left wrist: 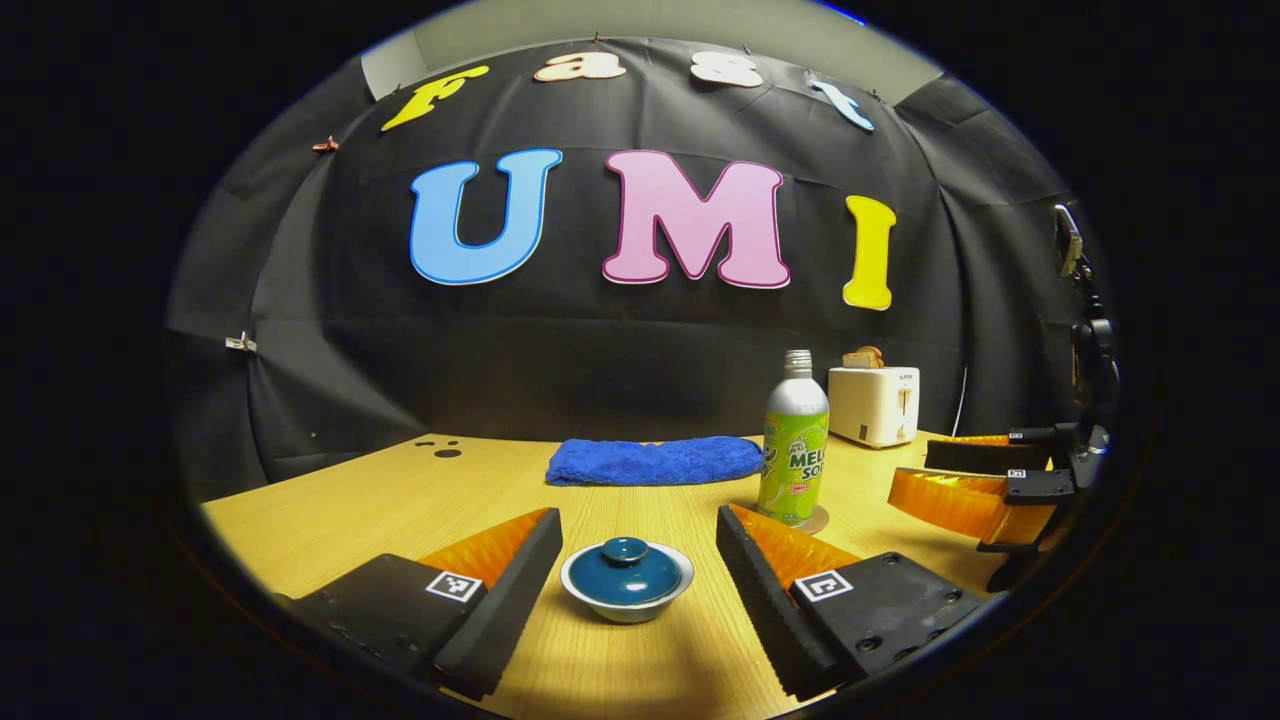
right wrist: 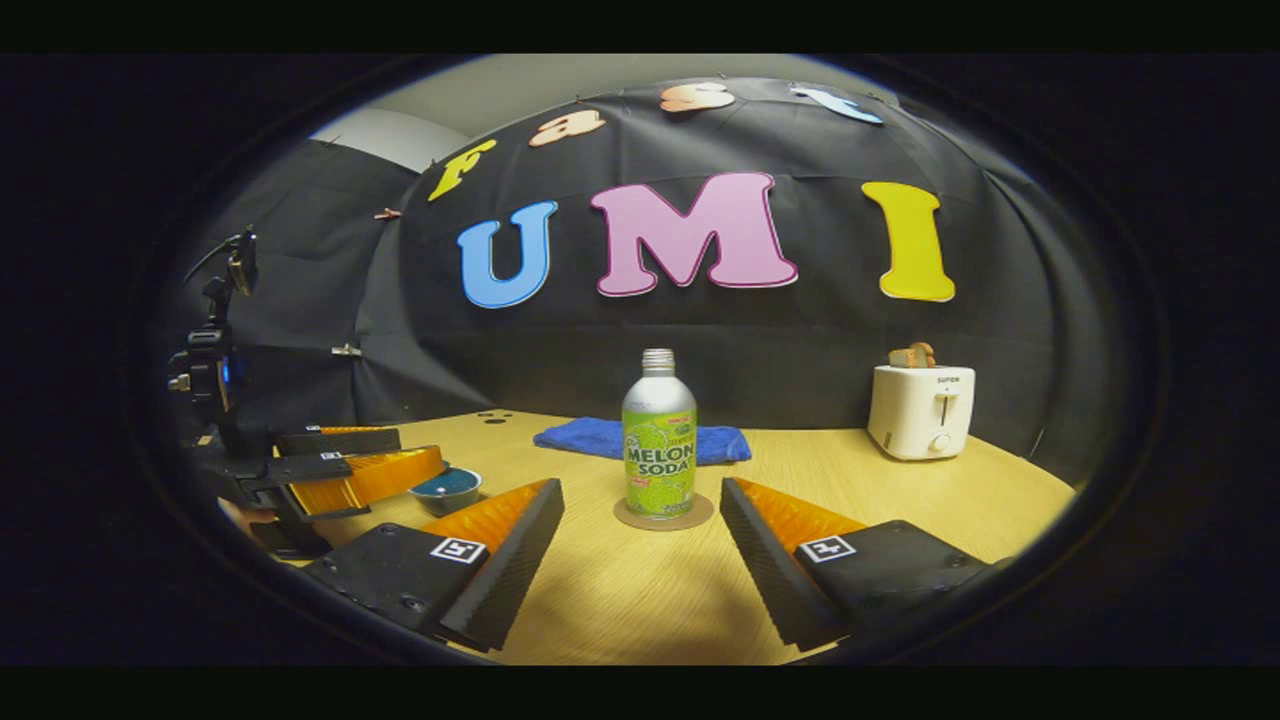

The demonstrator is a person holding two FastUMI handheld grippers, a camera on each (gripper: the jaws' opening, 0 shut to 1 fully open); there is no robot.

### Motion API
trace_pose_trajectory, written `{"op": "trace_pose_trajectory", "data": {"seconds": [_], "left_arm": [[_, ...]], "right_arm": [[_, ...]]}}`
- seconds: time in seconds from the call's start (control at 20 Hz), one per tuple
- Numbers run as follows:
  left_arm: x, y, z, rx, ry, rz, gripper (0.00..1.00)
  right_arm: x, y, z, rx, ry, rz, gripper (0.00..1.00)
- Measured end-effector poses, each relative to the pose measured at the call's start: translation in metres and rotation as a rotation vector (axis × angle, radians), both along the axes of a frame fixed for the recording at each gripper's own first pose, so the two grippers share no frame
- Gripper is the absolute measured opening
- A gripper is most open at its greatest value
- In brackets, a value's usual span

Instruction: Open the teacup lid with one hand, grasp the water bottle and pour water into the teacup with the other hand; after pouring, place the water bottle on the coaster and then close the teacup lid.

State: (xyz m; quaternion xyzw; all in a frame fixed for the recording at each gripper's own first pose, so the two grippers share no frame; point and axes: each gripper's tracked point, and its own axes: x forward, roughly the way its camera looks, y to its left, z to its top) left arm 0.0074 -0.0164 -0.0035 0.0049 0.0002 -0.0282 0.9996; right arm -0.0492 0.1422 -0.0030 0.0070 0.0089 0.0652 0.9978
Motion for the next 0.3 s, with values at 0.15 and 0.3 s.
{"op": "trace_pose_trajectory", "data": {"seconds": [0.15,0.3], "left_arm": [[0.0001,-0.0002,-0.0001,0.0,0.0,0.0,0.98],[0.0001,0.0,0.0001,0.0,0.0,0.0,0.98]], "right_arm": [[-0.0002,-0.0004,0.0001,0.0,0.001,0.0,0.98],[-0.0006,0.0003,0.0,0.0,0.0,0.004,0.98]]}}
